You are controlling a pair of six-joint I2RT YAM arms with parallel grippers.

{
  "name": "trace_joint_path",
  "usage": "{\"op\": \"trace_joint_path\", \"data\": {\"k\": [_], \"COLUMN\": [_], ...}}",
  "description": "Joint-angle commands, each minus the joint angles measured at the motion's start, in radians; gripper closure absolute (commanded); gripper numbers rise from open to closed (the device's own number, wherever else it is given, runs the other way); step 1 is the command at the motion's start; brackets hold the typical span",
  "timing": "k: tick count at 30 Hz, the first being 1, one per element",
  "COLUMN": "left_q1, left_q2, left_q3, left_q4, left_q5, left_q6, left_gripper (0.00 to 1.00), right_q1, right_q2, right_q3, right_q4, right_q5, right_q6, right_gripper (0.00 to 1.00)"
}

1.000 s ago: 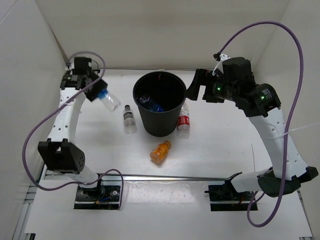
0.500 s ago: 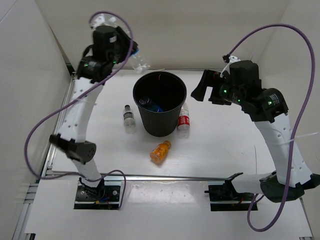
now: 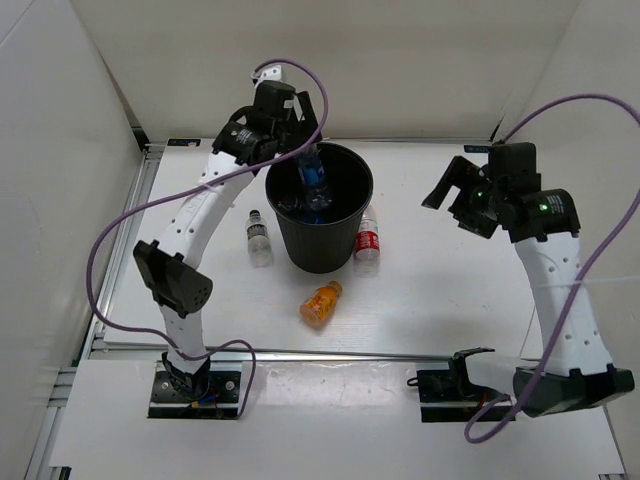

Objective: Put the plastic bottles in the bin

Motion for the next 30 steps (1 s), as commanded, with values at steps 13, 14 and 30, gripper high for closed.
{"op": "trace_joint_path", "data": {"k": [13,14,30], "left_q1": [-0.037,-0.037,-0.046], "left_q2": [-0.676,-0.734,-0.816], "left_q3": [-0.698,-0.730,-0.789], "left_q4": [-0.097,-0.112,-0.283], "left_q5": [-0.216,-0.216,-0.234], "left_q6": [-0.139,-0.158,-0.181], "left_gripper": [0.00,0.00,0.00], "right_q1": [-0.078,-0.078,0.031], "right_q2": [0.424,0.459,0.912], "right_q3": [-0.255,-0.236,0.026], "right_q4": [0.435,0.435,0.421], "right_q5": [-0.453,-0.453,-0.474], "right_q6": [0.030,0.009,-0.016], "right_gripper": [0.00,0.00,0.00]}}
